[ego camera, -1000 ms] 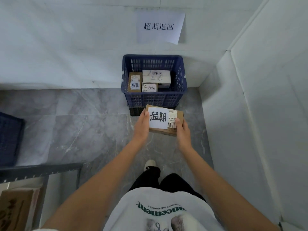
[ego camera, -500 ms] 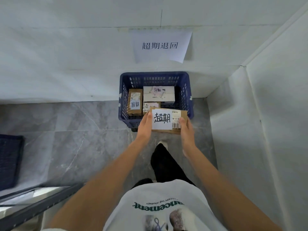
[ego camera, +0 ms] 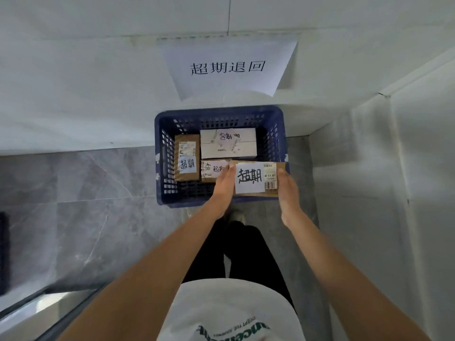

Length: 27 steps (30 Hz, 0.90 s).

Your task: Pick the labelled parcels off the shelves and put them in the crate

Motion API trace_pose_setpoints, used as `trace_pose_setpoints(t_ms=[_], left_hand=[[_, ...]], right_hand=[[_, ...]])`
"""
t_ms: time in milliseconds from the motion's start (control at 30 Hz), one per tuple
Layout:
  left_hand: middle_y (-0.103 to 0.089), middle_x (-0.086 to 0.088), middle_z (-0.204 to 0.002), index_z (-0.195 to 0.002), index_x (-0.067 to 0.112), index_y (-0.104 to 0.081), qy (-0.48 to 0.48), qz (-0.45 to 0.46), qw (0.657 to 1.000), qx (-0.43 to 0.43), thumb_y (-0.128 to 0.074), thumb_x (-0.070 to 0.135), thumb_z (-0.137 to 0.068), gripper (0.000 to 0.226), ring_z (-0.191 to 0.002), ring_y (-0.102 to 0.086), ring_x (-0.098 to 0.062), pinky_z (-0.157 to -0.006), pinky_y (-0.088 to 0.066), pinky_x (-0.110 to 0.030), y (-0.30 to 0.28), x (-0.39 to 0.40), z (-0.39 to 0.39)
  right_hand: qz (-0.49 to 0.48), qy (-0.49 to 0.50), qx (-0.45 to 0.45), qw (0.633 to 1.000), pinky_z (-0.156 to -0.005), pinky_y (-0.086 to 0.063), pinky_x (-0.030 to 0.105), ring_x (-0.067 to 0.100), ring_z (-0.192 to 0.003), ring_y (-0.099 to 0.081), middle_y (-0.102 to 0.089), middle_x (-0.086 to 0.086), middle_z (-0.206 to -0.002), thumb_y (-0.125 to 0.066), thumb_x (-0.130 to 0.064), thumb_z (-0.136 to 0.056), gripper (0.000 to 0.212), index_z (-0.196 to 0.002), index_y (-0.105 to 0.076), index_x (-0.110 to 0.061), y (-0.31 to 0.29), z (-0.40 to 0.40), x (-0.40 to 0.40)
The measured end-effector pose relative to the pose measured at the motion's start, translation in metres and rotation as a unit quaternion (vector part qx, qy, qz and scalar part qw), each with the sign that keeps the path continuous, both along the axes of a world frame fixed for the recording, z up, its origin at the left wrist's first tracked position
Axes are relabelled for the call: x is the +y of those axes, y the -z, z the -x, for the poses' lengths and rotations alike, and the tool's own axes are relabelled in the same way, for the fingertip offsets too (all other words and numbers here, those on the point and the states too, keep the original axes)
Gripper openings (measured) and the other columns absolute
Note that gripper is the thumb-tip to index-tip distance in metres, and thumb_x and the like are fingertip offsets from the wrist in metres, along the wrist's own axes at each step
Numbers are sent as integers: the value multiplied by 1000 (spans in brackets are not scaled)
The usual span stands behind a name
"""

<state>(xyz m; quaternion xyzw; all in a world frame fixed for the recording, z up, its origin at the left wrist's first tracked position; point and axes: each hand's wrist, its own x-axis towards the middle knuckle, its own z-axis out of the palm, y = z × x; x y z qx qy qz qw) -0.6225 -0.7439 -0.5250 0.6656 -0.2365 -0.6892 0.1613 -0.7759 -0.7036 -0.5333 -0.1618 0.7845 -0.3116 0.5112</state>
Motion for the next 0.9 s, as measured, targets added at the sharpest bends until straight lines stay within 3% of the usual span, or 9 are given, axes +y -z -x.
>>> trace_pose_setpoints(t_ms=[67, 167, 267, 333, 533, 700, 800, 900], left_hand=[[-32, 1, -154, -149, 20, -30, 5, -3, 1000, -7, -31, 51, -100, 59, -141, -30, -22, -112, -24, -34, 27, -15, 4], [-30, 0, -155, -149, 23, -32, -9, -31, 999, -6, -32, 54, -99, 59, -140, -33, -24, -116, -24, -38, 58, -32, 9], [-44, -2, -148, -146, 25, -38, -42, -91, 995, 17, -45, 81, -70, 95, -134, -43, -28, -114, -29, -49, 99, -39, 16], [-46, -1, -147, -146, 26, -38, -49, -118, 992, 6, -45, 88, -51, 114, -134, -43, -28, -114, -30, -50, 135, -41, 19], [-63, -6, -127, -135, 16, -50, -80, -125, 989, 19, -33, 69, -89, 72, -122, -54, -26, -114, -28, -48, 181, -58, 33], [-71, -5, -113, -113, 24, -66, -91, -122, 988, 6, -39, 80, -68, 77, -118, -57, -28, -113, -31, -51, 258, -59, 36], [-73, -4, -107, -103, 25, -68, -97, -113, 989, 5, -34, 64, -92, 53, -111, -63, -26, -110, -36, -49, 268, -62, 44], [-68, -7, -116, -118, 18, -63, -102, -105, 989, 11, -33, 55, -98, 52, -115, -60, -27, -111, -36, -46, 270, -61, 48]], right_hand=[[-20, 0, -4, 1000, -54, -45, 8, 7, -85, -64, -69, 3, -111, -38, -36, -104, 39, -123, -62, -13, 27, 3, -12], [-54, -17, -2, 998, -79, -44, 23, 16, -109, -60, -64, 1, -125, -37, -46, -102, 45, -133, -57, -20, 65, 8, -27], [-94, -14, -2, 995, -87, -40, 30, 21, -119, -56, -60, 1, -131, -36, -51, -100, 50, -137, -53, -22, 100, 16, -37], [-117, -14, -4, 993, -85, -42, 31, 23, -116, -58, -61, 2, -129, -35, -52, -100, 52, -137, -53, -21, 121, 22, -44], [-131, -35, -12, 991, -65, -42, 25, 19, -98, -62, -66, 5, -119, -32, -49, -100, 51, -131, -56, -17, 189, 37, -67], [-159, -53, -65, 984, -80, -39, 26, 19, -117, -55, -59, 2, -133, -29, -58, -98, 60, -138, -51, -18, 247, 41, -80], [-158, -67, -82, 982, -93, -32, 28, 19, -129, -47, -53, 3, -142, -28, -60, -97, 63, -142, -46, -20, 272, 43, -84], [-169, -80, -84, 979, -102, -29, 33, 21, -133, -44, -50, 4, -144, -27, -62, -98, 65, -143, -46, -20, 289, 47, -88]])
